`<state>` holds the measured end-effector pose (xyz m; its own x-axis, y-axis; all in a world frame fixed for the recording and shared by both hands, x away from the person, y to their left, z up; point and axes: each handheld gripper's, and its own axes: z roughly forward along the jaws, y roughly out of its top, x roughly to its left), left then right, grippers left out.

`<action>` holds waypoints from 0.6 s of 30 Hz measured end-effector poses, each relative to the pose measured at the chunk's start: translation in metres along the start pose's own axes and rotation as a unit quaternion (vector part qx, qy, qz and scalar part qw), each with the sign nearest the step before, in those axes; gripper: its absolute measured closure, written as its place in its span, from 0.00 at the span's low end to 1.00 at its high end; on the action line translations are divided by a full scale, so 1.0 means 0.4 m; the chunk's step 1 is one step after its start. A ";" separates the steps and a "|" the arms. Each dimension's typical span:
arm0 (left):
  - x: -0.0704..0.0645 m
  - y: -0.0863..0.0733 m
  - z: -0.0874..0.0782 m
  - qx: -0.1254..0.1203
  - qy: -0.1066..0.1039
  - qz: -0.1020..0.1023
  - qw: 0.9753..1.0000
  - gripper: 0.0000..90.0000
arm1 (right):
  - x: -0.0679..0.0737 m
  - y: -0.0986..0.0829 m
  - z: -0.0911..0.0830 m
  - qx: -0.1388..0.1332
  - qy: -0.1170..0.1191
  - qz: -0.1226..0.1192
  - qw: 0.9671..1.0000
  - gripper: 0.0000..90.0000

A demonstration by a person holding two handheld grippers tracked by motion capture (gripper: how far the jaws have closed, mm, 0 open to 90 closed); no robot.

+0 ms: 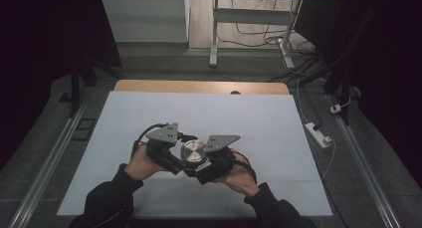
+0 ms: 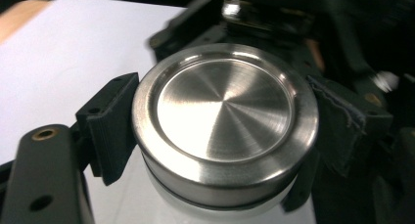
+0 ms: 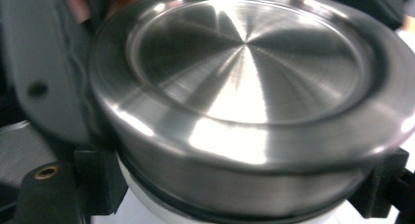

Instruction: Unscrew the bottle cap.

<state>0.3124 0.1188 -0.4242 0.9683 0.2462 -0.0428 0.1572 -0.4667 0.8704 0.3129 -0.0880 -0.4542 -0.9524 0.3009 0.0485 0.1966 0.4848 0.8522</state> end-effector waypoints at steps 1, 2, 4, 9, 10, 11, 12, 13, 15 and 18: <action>-0.001 0.001 0.007 -0.001 0.014 -0.009 1.000 0.21 | 0.000 0.000 0.000 0.000 0.000 0.000 1.000 0.16; -0.003 0.003 0.013 -0.003 0.028 -0.016 0.999 0.21 | -0.007 -0.003 0.000 0.000 -0.023 0.009 1.000 0.16; -0.007 0.008 0.022 -0.004 0.051 -0.029 0.998 0.21 | -0.012 -0.005 -0.001 -0.001 -0.039 0.018 0.999 0.16; -0.025 0.019 0.031 -0.011 0.096 -0.043 0.994 0.21 | -0.014 -0.003 -0.005 -0.007 -0.058 0.030 0.998 0.16; -0.029 0.021 0.032 -0.012 0.105 -0.045 0.993 0.21 | -0.014 -0.002 -0.006 -0.008 -0.063 0.029 0.998 0.16; -0.032 0.023 0.034 -0.012 0.113 -0.047 0.992 0.21 | -0.013 -0.002 -0.007 -0.008 -0.069 0.030 0.997 0.16; -0.035 0.025 0.036 -0.014 0.119 -0.050 0.992 0.21 | -0.013 -0.001 -0.008 -0.009 -0.074 0.031 0.997 0.16; -0.038 0.025 0.037 -0.016 0.127 -0.054 0.990 0.21 | -0.014 -0.001 -0.008 -0.012 -0.076 0.031 0.997 0.16; -0.042 0.027 0.041 -0.020 0.140 -0.067 0.988 0.21 | -0.014 0.000 -0.009 -0.011 -0.084 0.034 0.996 0.16; -0.049 0.029 0.047 -0.024 0.157 -0.084 0.984 0.21 | -0.013 0.001 -0.009 -0.012 -0.095 0.040 0.995 0.16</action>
<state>0.2991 0.0925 -0.4225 0.8205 0.5702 -0.0410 0.2934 -0.3585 0.8862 0.3170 -0.0924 -0.4524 -0.8722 0.4888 0.0192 0.2622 0.4339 0.8620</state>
